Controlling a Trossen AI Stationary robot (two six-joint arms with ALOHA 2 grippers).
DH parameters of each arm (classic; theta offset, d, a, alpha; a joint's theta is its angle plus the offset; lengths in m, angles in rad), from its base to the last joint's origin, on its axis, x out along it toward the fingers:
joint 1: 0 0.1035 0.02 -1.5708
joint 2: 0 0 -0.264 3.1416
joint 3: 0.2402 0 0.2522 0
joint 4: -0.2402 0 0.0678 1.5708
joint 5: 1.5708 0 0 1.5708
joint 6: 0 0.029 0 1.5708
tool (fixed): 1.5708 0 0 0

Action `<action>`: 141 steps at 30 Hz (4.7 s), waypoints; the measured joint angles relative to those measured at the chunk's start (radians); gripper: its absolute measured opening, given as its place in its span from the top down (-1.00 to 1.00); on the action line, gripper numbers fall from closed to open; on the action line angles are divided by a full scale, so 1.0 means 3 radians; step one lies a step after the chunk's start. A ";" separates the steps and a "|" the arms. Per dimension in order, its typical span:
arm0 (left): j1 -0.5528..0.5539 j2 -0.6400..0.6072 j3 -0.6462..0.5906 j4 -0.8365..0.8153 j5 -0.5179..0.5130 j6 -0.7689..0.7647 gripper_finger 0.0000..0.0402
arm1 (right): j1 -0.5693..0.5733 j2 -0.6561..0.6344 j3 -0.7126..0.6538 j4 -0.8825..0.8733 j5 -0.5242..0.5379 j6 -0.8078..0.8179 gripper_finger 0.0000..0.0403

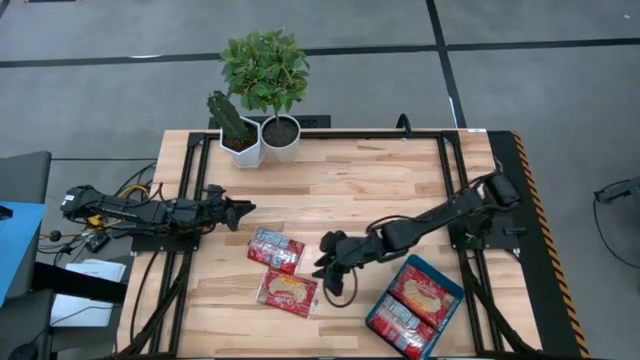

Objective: Sort popcorn bags into baskets
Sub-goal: Put the red popcorn bag into the blue bin

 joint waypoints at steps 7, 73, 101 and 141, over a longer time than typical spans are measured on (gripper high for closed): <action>0.0000 0.0031 0.0000 -0.0004 0.0074 0.0026 0.09 | -0.0013 0.0604 0.0272 -0.0032 0.0001 -0.0012 -0.44; 0.0000 0.0056 0.0001 -0.0010 0.0111 0.0106 0.09 | 0.1349 0.0187 0.1552 -0.3688 0.0609 0.2250 0.93; 0.0000 0.0056 0.0002 -0.0013 0.0099 0.0053 0.09 | 0.2431 0.0179 0.1266 -0.3890 0.0568 0.4032 0.82; 0.0000 0.0056 0.0003 -0.0012 -0.0048 0.0053 0.09 | 0.1702 0.0176 0.1103 -0.3677 -0.0069 0.2702 -0.15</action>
